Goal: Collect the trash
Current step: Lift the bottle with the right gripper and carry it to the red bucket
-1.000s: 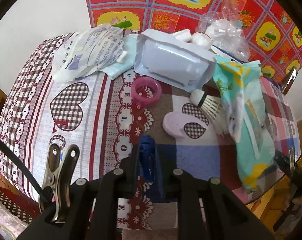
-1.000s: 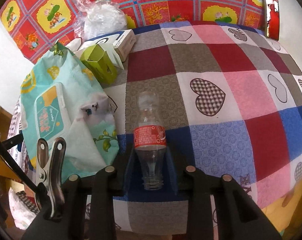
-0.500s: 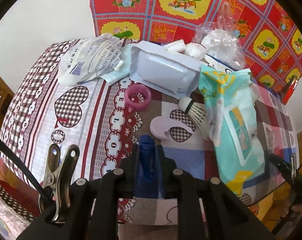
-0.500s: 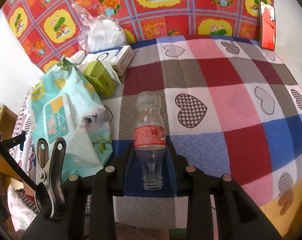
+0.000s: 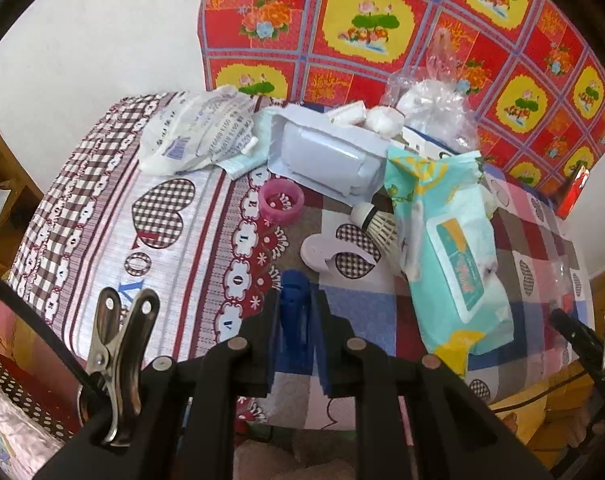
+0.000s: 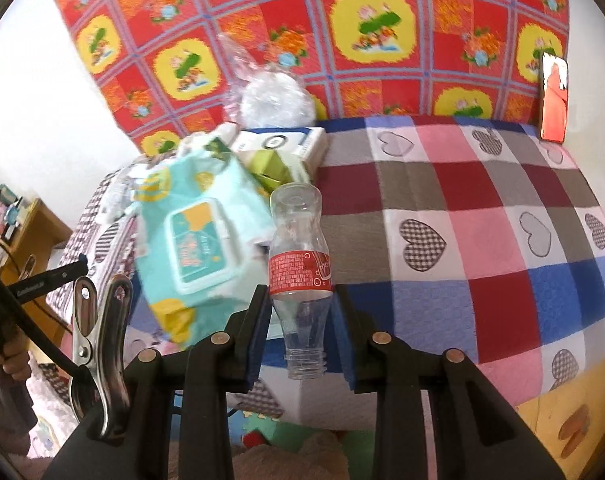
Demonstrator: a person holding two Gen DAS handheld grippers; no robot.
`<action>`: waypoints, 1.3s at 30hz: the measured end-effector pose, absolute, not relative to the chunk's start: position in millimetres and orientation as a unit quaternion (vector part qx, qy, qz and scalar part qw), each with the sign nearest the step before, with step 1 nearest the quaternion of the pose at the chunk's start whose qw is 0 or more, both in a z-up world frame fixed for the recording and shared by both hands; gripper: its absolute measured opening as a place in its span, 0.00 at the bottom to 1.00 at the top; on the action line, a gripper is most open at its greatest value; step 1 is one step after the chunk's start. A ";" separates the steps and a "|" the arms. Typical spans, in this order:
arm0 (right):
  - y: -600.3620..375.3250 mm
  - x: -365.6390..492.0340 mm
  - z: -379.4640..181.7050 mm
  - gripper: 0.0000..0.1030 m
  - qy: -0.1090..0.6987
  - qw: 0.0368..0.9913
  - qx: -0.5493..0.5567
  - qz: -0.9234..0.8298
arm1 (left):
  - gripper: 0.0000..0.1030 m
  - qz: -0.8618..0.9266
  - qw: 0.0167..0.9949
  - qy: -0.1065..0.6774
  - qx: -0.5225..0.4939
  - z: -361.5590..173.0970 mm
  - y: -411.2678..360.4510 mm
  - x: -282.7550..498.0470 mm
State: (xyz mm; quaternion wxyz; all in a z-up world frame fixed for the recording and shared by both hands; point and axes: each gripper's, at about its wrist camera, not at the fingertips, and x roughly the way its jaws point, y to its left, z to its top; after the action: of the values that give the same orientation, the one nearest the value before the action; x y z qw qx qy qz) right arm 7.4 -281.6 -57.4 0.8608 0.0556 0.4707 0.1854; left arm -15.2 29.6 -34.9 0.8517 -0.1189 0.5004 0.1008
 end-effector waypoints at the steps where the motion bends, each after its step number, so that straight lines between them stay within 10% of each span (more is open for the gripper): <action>1: -277.5 3.6 -54.0 0.31 0.469 0.861 0.056 0.187 | 0.16 0.099 0.854 0.497 -0.122 -31.0 32.0 -18.3; 39: -7.8 -110.5 8.2 0.31 0.415 0.838 -0.015 0.355 | 0.16 0.115 0.889 0.426 -0.122 31.9 192.1 -165.8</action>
State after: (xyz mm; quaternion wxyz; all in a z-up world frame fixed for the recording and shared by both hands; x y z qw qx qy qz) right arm -110.5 -7.8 8.2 0.8375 -0.0149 0.4147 0.3554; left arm -165.8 192.1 31.9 0.8891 -0.1221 0.4260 0.1151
